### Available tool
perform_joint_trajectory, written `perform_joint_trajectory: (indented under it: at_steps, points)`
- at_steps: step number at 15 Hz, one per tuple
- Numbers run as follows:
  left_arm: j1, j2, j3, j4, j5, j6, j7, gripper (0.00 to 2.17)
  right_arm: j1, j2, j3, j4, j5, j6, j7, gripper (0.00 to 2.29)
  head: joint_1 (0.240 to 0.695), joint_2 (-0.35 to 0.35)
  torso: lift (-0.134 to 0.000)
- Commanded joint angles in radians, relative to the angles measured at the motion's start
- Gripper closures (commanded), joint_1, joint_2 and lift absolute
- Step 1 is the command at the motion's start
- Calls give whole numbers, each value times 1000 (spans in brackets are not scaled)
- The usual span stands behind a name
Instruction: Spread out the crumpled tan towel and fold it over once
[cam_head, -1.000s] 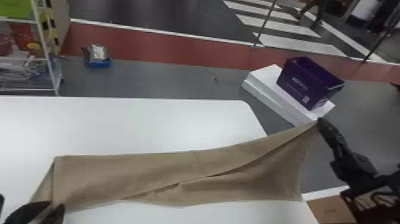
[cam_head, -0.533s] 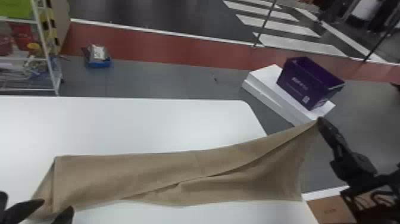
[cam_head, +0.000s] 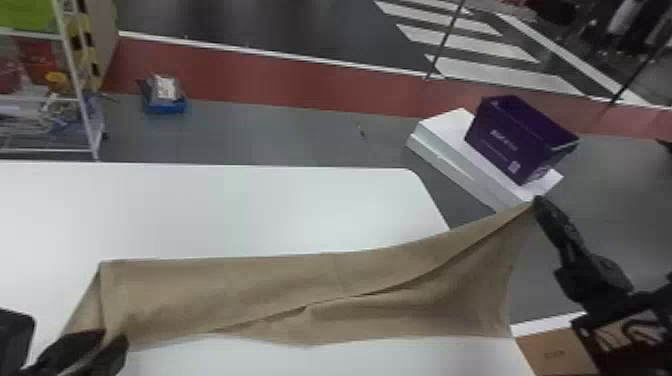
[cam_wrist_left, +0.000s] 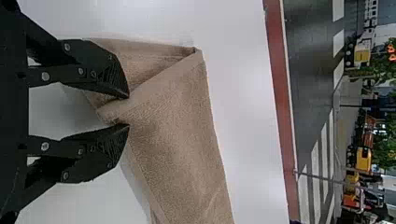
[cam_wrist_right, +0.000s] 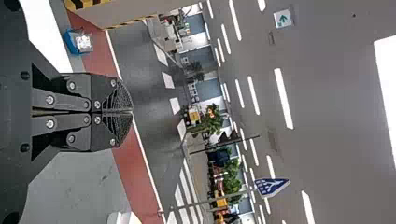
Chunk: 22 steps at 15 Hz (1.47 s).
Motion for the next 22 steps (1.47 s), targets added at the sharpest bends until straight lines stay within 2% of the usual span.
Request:
perform_joint_trajectory:
  at_steps: [1, 7, 15, 16, 18, 22]
  points:
    - [4, 1, 3, -20, 1, 2, 1, 903, -4, 1, 1, -1, 6, 3, -2, 1774, 695, -350, -124]
    - [4, 4, 4, -38, 21, 26, 0, 896, -20, 1, 18, 6, 26, 6, -6, 1774, 695, -350, -124]
    - [-53, -7, -31, -54, 36, 75, 3, 883, -17, 1, 20, 22, 37, -3, 2, 1777, 695, -350, -124]
    - [-59, -8, -37, -50, 36, 75, 3, 731, -17, 1, 20, 27, 38, -6, 2, 1774, 695, -350, -124]
    - [-77, -8, -52, -46, 38, 79, 4, 670, -17, 1, 20, 30, 41, -12, 2, 1774, 695, -350, -124]
    - [-113, -14, -66, -37, 36, 88, 1, 701, -17, 1, 29, 27, 44, -12, 0, 1774, 695, -350, -124]
